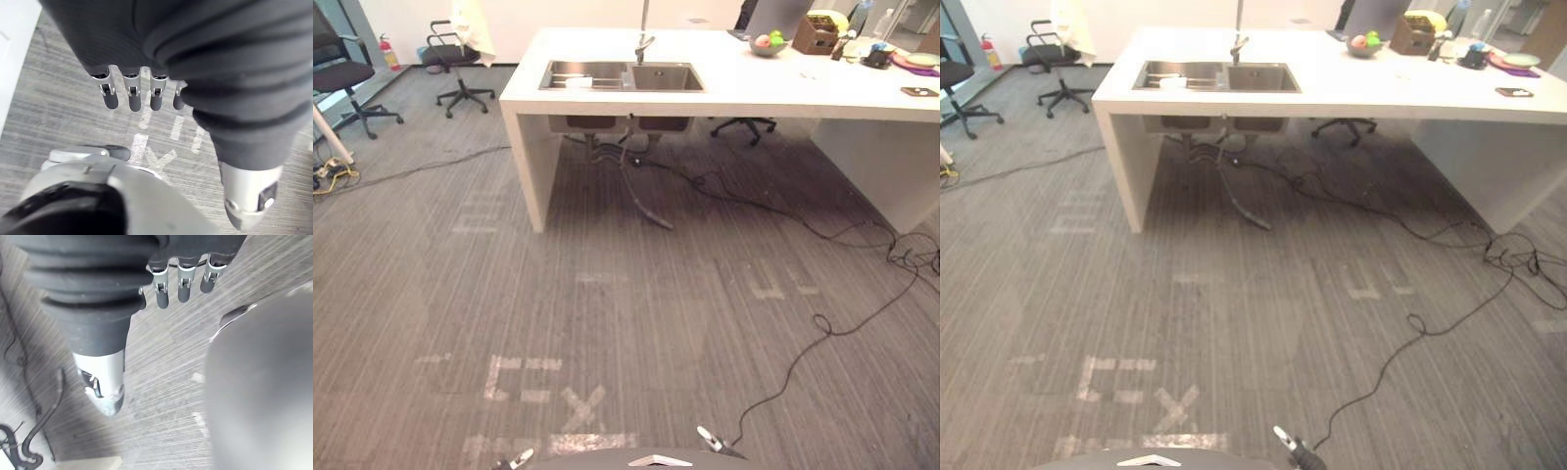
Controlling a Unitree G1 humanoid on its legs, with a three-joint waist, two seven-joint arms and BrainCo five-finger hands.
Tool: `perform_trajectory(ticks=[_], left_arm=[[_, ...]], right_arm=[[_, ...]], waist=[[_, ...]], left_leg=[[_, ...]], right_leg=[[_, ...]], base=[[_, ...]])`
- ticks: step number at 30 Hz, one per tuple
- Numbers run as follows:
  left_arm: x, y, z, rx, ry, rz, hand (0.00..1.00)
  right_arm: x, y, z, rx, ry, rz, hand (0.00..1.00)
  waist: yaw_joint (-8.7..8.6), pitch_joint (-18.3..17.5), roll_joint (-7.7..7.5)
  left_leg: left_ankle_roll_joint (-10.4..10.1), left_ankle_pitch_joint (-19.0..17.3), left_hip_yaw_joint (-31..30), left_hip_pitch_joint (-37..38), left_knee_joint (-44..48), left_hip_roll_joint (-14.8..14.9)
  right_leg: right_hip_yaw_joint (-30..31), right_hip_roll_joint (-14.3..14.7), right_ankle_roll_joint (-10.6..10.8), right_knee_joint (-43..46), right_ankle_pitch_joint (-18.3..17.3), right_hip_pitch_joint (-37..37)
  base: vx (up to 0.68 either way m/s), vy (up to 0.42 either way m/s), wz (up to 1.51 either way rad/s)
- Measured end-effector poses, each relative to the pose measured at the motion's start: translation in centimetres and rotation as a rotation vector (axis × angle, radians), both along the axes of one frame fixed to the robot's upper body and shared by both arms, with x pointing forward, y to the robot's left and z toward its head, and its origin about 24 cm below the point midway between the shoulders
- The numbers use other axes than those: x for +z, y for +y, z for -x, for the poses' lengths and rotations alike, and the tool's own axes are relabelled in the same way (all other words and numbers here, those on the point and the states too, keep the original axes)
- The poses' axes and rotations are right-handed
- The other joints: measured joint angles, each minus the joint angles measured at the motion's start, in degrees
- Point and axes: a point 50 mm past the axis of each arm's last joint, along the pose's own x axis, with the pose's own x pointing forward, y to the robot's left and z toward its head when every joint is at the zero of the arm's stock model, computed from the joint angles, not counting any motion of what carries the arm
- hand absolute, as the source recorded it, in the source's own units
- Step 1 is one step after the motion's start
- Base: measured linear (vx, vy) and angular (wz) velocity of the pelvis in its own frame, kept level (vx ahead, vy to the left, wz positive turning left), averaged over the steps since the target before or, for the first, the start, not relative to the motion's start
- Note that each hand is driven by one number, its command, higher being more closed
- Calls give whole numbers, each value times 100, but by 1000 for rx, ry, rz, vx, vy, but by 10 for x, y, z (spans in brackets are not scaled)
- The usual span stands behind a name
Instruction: Walk over to the sink, pick up the cup, carry it to the dishwasher, place the cup inside the dishwasher, then close the dishwasher door
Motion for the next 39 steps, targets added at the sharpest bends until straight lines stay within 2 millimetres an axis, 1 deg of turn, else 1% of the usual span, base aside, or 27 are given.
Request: perform_trajectory(ticks=[2, 7, 10, 11, 14, 16, 17, 18, 19, 20, 21, 22, 24, 26, 27, 28, 29, 30, 31, 32, 33, 34, 35, 36, 37, 38, 39], left_arm=[[1, 0, -3, -15, -24, -34, 0], [2, 1, -5, -54, -43, -82, 0], [2, 2, -5, -52, -40, -92, 0], [2, 2, -5, -62, -39, -98, 0], [2, 2, -5, -85, -36, -128, 0], [2, 2, -5, -94, -33, -148, 0], [2, 3, -6, -116, -28, -165, 0], [3, 2, -9, -126, -35, -178, 0], [3, 2, -11, -123, -37, -182, 0], [3, 5, -11, -106, -34, -196, 0], [4, 8, -10, -81, -35, -208, 0], [4, 9, -10, -75, -33, -216, 0], [4, 11, -9, -62, -29, -225, 0], [4, 11, -12, -35, -27, -225, 0], [4, 10, -17, -35, -33, -226, 0], [5, 9, -24, -36, -45, -224, 0], [5, 9, -27, -36, -50, -223, 0], [6, 9, -32, -28, -61, -224, 0], [7, 12, -35, -4, -68, -227, 0], [8, 14, -35, 7, -68, -231, 0], [8, 14, -36, 30, -69, -227, 0], [6, 8, -34, 49, -66, -214, 0], [6, 5, -34, 52, -68, -208, 0], [6, 1, -35, 58, -73, -199, 0], [5, -1, -32, 61, -68, -195, 0], [5, -5, -32, 81, -71, -182, 0], [3, -8, -24, 122, -54, -171, 0]], right_arm=[[4, 1, -12, 91, -40, 84, 0], [6, -3, -17, 187, -32, 241, 0], [6, -3, -19, 186, -28, 252, 0], [6, -3, -18, 186, -21, 250, 0], [3, -4, -12, 186, 10, 246, 0], [2, -7, -8, 182, 35, 246, 0], [0, -7, -3, 186, 54, 245, 0], [-1, -9, 0, 169, 68, 243, 0], [0, -10, -1, 171, 64, 245, 0], [0, -9, -5, 159, 52, 238, 0], [-1, -6, -2, 150, 59, 221, 0], [-2, -5, 1, 149, 69, 214, 0], [-4, -3, 3, 141, 80, 203, 0], [-4, -4, 5, 118, 83, 190, 0], [-4, -4, 5, 107, 83, 188, 0], [-4, -5, 6, 66, 82, 179, 0], [-5, -5, 9, 53, 87, 175, 0], [-7, -3, 18, 22, 104, 160, 0], [-8, 2, 27, -7, 117, 139, 0], [-9, 6, 32, -8, 123, 126, 0], [-9, 8, 37, -10, 136, 112, 0], [-8, 5, 42, -46, 131, 112, 0], [-7, 1, 43, -55, 123, 121, 0], [-4, -7, 41, -73, 107, 140, 0], [-3, -11, 40, -74, 97, 150, 0], [-1, -17, 37, -86, 88, 164, 0], [-1, -20, 40, -113, 91, 167, 0]], waist=[[7, 33, 9], [43, 77, -7], [47, 149, -8], [52, 163, -56], [50, 160, -62], [49, 219, -64], [-2, 273, -94], [7, 351, -84], [17, 394, -40], [17, 507, -75], [23, 537, -142], [35, 548, -163], [32, 559, -185], [-47, 630, -129], [-66, 738, -102], [-88, 912, -56], [-82, 954, -41], [-74, 1019, -38], [-51, 1079, -97], [-51, 1089, -169], [-16, 1128, -151], [-19, 1062, -62], [-21, 1035, -35], [-56, 973, 115], [-74, 929, 203], [-133, 856, 332], [-185, 790, 438]], left_leg=[[-1, -3, -2, 22, -18, -2], [-21, -16, 5, 26, -34, -2], [-29, -25, 6, 117, -35, -2], [-29, -28, 2, 119, -35, -3], [-20, -36, -67, 125, -30, -29], [64, -110, -73, 223, 2, -51], [101, -215, -90, 286, 129, -95], [179, -346, -76, 291, 299, -132], [205, -441, -63, 273, 439, -132], [246, -628, -59, 259, 754, -172], [268, -805, -64, 253, 1019, -189], [293, -851, -71, 275, 1089, -187], [259, -956, -106, 308, 1146, -134], [166, -1049, -239, 268, 1204, 6], [101, -1117, -295, 247, 1281, 122], [-27, -1247, -417, 242, 1399, 329], [-104, -1306, -472, 228, 1448, 425], [-279, -1449, -564, 212, 1560, 606], [-487, -1708, -681, 235, 1760, 709], [-556, -1868, -725, 257, 1917, 721], [-655, -2116, -764, 378, 2121, 803], [-736, -2312, -778, 599, 2140, 1006], [-709, -2370, -804, 645, 2154, 1100], [-758, -2444, -871, 548, 2657, 1198], [-785, -2462, -873, 382, 3103, 1215], [-818, -2434, -885, 161, 3885, 1211], [-863, -2135, -889, 64, 4555, 1153]], right_leg=[[-5, -3, 0, -9, 0, 32], [-16, -4, 30, -39, -20, 46], [-23, -8, 37, -72, -26, 137], [-35, -11, 38, -88, -26, 149], [-170, -48, 64, -29, -77, 189], [-337, -167, 184, 649, -477, -15], [-432, -348, 486, 1458, -851, -211], [-452, -528, 732, 2454, -1087, -533], [-461, -621, 659, 3015, -1124, -745], [-588, -915, 318, 4365, -1239, -1219], [-633, -1178, 80, 5304, -1388, -1558], [-639, -1220, 68, 5474, -1464, -1638], [-655, -1199, 164, 4842, -1619, -1627], [-745, -931, 182, 3482, -1602, -1526], [-764, -762, 178, 3051, -1478, -1529], [-726, -545, 178, 2631, -1228, -1606], [-670, -476, 191, 2519, -1088, -1703], [-457, -390, 228, 2380, -809, -1964], [-191, -427, 279, 2218, -603, -2066], [-133, -537, 292, 2199, -611, -2049], [-341, -627, 233, 2599, -280, -2065], [-493, -552, -52, 3270, -624, -2167], [-548, -509, -134, 3513, -867, -2238], [-674, -469, -287, 3830, -1206, -2342], [-711, -421, -319, 3930, -1331, -2383], [-799, -307, -383, 3984, -1511, -2356], [-895, -189, -436, 3978, -1672, -2209]], base=[[-17, -8, 0], [-46, -21, 0], [-41, -15, 1], [-34, -14, 6], [-4, -11, 15], [33, 13, 25], [30, 29, 32], [-18, 39, 22], [-21, 33, 5], [-18, 36, 2], [37, 23, 5], [82, 1, 4], [109, -48, 1], [188, -163, 11], [198, -209, 31], [195, -251, 30], [210, -291, 38], [330, -479, 37], [322, -468, 44], [303, -441, 36], [299, -377, 31], [307, -350, 22], [392, -376, 22], [324, -263, 15], [509, -352, 17], [519, -297, 16], [515, -277, 18]])
